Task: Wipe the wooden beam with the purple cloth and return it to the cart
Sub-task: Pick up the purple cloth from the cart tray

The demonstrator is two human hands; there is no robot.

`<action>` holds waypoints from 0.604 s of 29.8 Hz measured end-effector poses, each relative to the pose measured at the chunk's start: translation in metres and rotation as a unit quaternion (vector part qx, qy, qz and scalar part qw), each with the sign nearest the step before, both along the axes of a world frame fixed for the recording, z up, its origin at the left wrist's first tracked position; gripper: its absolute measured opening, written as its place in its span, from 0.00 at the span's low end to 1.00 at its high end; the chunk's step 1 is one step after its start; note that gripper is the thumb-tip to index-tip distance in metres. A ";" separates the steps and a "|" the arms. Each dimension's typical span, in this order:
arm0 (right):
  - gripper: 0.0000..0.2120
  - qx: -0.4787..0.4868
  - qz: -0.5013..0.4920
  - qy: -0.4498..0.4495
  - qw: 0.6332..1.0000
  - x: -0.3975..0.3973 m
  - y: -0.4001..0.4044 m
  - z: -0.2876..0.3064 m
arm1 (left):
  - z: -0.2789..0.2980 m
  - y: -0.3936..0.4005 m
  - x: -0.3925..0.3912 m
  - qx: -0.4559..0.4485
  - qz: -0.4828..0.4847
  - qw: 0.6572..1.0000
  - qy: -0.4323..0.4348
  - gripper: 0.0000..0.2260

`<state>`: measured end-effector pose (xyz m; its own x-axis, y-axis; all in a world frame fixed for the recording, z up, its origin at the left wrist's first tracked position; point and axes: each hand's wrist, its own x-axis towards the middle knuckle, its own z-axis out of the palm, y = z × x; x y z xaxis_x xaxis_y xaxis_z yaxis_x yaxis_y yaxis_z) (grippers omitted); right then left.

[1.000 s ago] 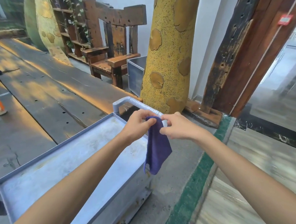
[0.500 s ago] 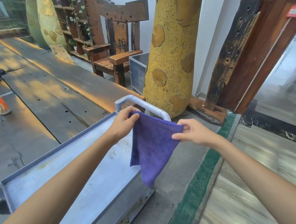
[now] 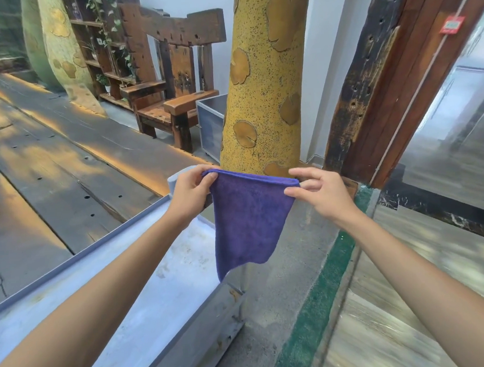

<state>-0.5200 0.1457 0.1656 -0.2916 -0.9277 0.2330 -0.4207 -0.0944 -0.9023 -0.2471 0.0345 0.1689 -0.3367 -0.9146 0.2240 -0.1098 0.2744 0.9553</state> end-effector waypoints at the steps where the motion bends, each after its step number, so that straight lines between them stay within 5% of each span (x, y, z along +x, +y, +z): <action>1: 0.14 -0.001 -0.010 -0.007 1.000 -0.006 -0.002 0.001 | 0.000 -0.001 -0.006 -0.002 0.000 1.000 0.001 0.10; 10: 0.02 -0.029 -0.058 -0.016 0.998 -0.065 -0.016 0.007 | -0.003 -0.022 -0.071 -0.049 0.016 0.999 -0.002 0.10; 18: 0.04 -0.040 -0.099 -0.009 0.994 -0.115 -0.051 -0.009 | -0.022 -0.057 -0.131 -0.042 0.033 0.999 -0.004 0.09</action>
